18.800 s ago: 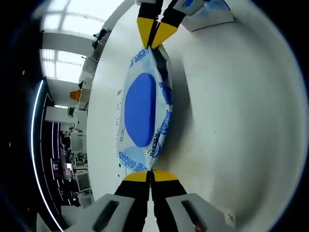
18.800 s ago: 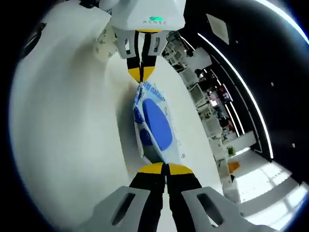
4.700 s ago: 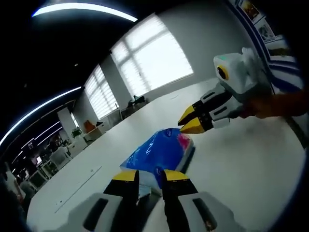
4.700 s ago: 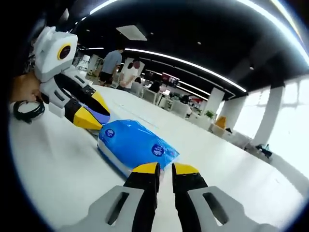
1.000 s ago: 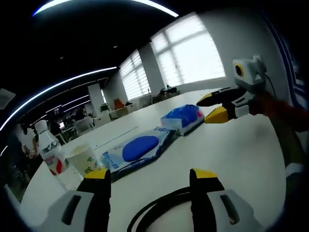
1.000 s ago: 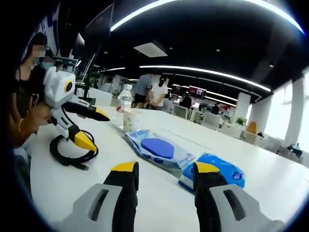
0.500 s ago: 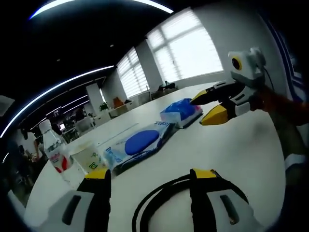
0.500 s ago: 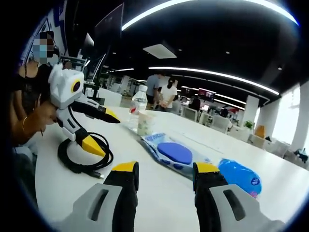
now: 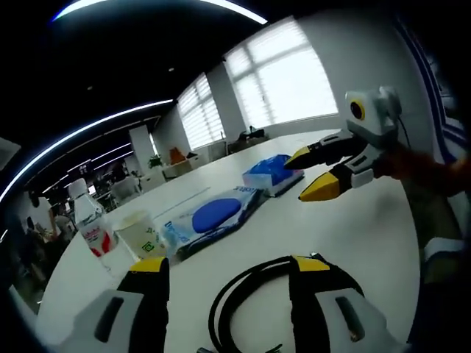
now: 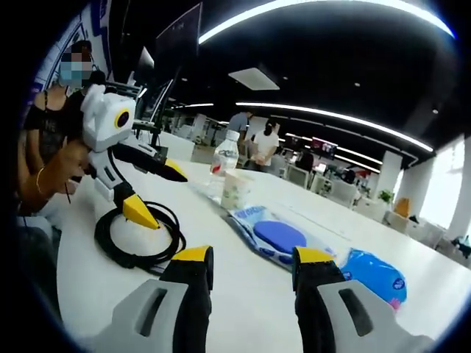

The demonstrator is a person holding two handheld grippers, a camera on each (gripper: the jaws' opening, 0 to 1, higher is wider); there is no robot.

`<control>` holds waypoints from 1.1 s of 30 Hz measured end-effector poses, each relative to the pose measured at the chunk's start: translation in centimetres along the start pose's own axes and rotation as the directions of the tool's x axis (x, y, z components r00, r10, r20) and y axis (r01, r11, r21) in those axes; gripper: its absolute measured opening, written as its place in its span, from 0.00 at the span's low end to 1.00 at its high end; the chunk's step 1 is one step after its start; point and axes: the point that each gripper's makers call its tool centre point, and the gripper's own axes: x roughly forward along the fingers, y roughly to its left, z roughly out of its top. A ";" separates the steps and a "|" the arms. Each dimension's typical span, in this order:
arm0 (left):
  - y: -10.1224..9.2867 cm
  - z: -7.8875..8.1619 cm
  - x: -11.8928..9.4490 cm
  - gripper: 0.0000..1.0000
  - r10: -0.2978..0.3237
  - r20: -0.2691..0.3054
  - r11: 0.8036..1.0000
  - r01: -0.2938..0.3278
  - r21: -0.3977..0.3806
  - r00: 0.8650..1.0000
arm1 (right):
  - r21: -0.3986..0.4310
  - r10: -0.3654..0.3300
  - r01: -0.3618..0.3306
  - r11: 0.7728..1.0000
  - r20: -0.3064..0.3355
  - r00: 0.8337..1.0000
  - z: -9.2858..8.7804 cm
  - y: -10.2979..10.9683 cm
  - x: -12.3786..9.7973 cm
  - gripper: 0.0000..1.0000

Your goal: Arrange the tabletop items into an orderly group along one side of the table until the central work area is clear of visible clutter.

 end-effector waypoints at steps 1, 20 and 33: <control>0.0 -0.1 -0.1 0.65 -0.001 -0.001 1.000 0.001 -0.001 1.000 | 0.002 0.004 -0.004 1.000 0.001 1.000 0.1 0.1 0.1 0.41; -0.2 -1.7 -3.2 0.63 -0.002 -0.005 1.000 0.002 -0.020 1.000 | 0.001 0.098 -0.098 0.995 0.000 0.995 1.0 3.8 2.1 0.35; -1.1 -1.2 -5.0 0.62 -0.018 0.015 1.000 0.018 0.010 1.000 | 0.005 0.133 -0.133 0.991 -0.009 0.991 1.1 5.1 2.8 0.34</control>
